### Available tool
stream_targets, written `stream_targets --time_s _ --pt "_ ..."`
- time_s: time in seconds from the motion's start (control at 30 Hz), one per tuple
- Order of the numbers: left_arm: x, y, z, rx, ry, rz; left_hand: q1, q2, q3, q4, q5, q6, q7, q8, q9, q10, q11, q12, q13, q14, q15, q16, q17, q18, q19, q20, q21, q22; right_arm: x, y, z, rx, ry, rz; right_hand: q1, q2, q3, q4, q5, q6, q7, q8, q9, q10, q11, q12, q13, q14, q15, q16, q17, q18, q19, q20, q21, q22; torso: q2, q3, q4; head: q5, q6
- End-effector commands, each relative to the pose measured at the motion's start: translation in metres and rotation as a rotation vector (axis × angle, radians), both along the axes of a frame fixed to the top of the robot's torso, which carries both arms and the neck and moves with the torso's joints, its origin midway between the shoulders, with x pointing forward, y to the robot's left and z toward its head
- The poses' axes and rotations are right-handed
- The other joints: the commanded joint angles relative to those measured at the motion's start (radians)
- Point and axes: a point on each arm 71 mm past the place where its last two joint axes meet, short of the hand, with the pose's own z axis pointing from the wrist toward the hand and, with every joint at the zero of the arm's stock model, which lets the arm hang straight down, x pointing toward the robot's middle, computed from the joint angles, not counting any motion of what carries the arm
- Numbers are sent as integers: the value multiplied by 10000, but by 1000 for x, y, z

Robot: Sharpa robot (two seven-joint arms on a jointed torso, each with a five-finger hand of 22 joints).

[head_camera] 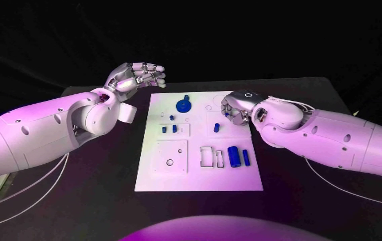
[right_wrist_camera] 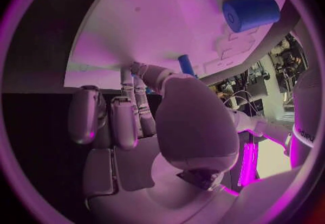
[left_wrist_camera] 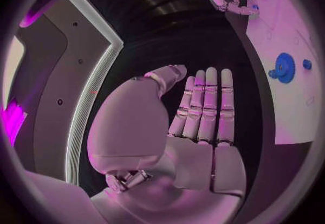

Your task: Assemble the parts on the task board

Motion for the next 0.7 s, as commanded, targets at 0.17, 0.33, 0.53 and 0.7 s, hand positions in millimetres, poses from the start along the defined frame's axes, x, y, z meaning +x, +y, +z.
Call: stream_targets --time_s 0.17,0.33,0.53,0.7 --pt "0 -1 0 -80 68 -159 71 57 -19 -91 93 -74 80 -78 -46 -65 133 -94 -20 -8 67 -108 26 38 -48 63 -128 -42 -5 0 -9 -188 55 -2 -14 192 126 -54 14 64 17 -9 8 380 -289 -111 35 395 -77 12 -50 -111 32 -14 49 1158 2 -10 9 -22 11" --pt "0 -1 0 -57 108 -169 78 51 -26 -122 113 -133 118 -110 -73 -121 168 -124 -25 -61 98 -144 43 27 -89 81 -184 -62 -6 0 -6 75 -200 3 -38 180 143 -71 8 57 23 -16 11 378 -284 -136 33 394 -76 7 -58 -112 31 -14 52 1165 1 -10 11 -20 21" --pt "1 0 -1 -28 168 -180 55 39 -43 -134 117 -205 159 -147 -102 -189 207 -155 -31 -121 131 -173 65 17 -126 104 -247 -87 -8 -1 -1 503 -606 -19 -114 155 161 -99 -22 53 40 -26 22 386 -274 -187 33 397 -68 13 -46 -123 49 -8 97 1198 -4 -13 3 -22 46" --pt "1 0 -1 -14 218 -209 39 36 -49 -138 118 -242 177 -164 -117 -230 227 -170 -33 -159 150 -188 79 12 -145 119 -287 -103 -9 -2 4 757 -826 -4 -192 142 154 -111 -94 69 40 -18 41 414 -275 -222 39 403 -64 21 -30 -129 60 -2 126 1222 -8 -11 -3 -15 62"
